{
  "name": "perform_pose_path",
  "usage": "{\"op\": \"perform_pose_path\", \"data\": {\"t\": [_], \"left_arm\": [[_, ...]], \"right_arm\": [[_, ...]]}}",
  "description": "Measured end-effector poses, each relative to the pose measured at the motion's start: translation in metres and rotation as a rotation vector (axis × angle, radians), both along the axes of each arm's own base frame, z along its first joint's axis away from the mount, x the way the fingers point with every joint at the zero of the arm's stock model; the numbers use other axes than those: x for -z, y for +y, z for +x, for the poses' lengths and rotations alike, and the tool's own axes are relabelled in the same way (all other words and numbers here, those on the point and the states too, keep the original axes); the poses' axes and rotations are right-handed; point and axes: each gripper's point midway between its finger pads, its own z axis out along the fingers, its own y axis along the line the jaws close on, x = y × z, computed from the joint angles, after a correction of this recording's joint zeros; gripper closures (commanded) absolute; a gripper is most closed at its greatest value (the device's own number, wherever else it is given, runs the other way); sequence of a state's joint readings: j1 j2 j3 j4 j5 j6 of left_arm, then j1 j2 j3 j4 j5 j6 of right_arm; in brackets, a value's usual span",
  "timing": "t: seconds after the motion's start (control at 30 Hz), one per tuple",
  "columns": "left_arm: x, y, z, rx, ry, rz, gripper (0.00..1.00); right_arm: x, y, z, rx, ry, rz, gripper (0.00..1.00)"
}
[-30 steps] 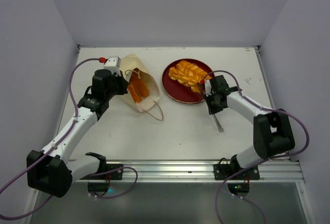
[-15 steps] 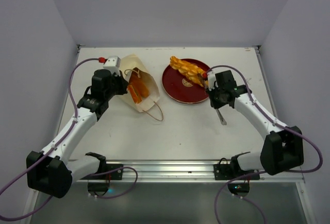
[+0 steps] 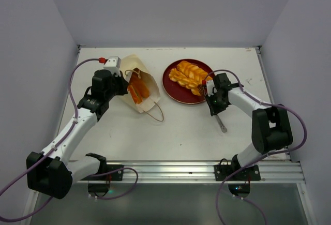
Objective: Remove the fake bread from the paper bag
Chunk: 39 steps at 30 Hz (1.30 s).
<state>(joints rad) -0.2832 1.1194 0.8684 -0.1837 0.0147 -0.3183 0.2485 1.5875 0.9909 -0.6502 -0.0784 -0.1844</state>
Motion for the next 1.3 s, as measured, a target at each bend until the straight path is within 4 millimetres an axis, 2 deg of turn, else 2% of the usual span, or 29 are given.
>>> {"op": "perform_pose_path", "data": {"t": [0.2, 0.57, 0.67, 0.9, 1.2, 1.3], "left_arm": [[0.000, 0.000, 0.000, 0.000, 0.000, 0.000, 1.00], [0.000, 0.000, 0.000, 0.003, -0.002, 0.006, 1.00], [0.000, 0.001, 0.000, 0.003, -0.002, 0.007, 1.00], [0.000, 0.000, 0.000, 0.005, -0.002, 0.005, 1.00], [0.000, 0.001, -0.001, 0.008, -0.001, 0.012, 1.00], [0.000, 0.001, -0.001, 0.008, -0.001, 0.012, 1.00]], "right_arm": [[0.015, -0.006, 0.003, 0.005, 0.032, 0.006, 0.57], [0.013, -0.013, 0.008, -0.002, 0.026, 0.066, 0.49], [0.003, -0.016, 0.011, -0.004, -0.002, 0.109, 0.50], [-0.041, -0.016, 0.019, -0.054, -0.152, 0.166, 0.53], [-0.059, -0.014, 0.016, -0.093, -0.201, 0.176, 0.54], [-0.071, -0.015, 0.013, -0.102, -0.238, 0.175, 0.54]]}}
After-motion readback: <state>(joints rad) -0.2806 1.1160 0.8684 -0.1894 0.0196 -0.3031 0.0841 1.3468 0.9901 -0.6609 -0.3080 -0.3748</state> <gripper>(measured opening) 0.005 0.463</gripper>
